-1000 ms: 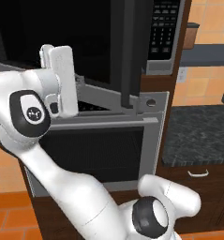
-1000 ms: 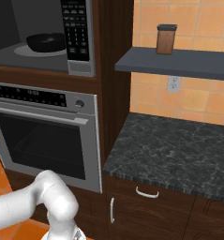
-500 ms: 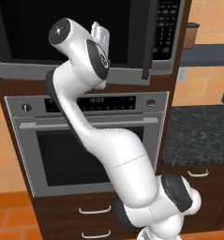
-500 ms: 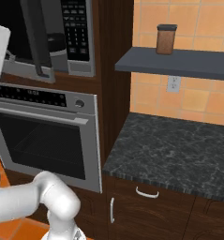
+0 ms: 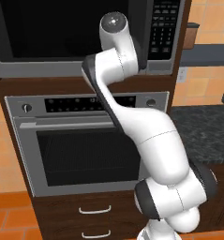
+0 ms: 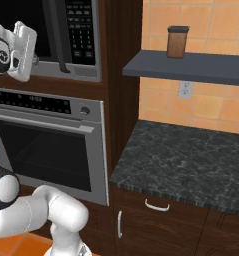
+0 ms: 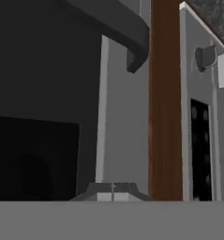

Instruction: Open the microwave, place the bowl with waffle inside the microwave, then close the microwave door and turn it on.

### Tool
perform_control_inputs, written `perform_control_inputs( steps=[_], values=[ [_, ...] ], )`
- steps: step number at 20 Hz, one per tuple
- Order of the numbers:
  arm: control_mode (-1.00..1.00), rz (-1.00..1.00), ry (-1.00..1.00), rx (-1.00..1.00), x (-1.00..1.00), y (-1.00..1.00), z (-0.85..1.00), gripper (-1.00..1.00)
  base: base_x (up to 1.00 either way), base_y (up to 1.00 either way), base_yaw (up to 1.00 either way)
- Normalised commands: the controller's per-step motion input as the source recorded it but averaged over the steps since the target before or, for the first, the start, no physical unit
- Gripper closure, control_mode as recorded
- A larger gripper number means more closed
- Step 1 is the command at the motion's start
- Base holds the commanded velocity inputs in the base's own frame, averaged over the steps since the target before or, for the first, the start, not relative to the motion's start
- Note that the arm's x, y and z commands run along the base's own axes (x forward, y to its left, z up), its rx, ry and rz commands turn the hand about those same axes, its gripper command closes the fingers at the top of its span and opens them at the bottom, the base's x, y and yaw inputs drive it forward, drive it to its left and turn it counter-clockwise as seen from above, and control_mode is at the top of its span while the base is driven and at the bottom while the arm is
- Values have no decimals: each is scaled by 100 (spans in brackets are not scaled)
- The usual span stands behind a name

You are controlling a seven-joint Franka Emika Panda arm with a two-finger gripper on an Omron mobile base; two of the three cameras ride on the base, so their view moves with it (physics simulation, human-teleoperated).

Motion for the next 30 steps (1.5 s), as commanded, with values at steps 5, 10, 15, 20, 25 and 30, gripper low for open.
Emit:
perform_control_inputs(
  steps=[5, 10, 15, 20, 25, 30],
  values=[
    [-100, 36, 2, 0, 100, -18, -55, 100, 0, 0, 0],
    [-100, 18, -16, -12, -34, 2, -54, 100, 0, 0, 0],
    [-100, 11, -19, -11, -100, -8, -27, 100, 0, 0, 0],
    [-100, 5, -11, 2, -94, -67, 23, 100, 0, 0, 0],
    [-100, 7, -5, 24, -60, -97, 72, 100, 0, 0, 0],
    [-100, 12, 5, 21, -61, -74, 82, 100, 0, 0, 0]
  ],
)
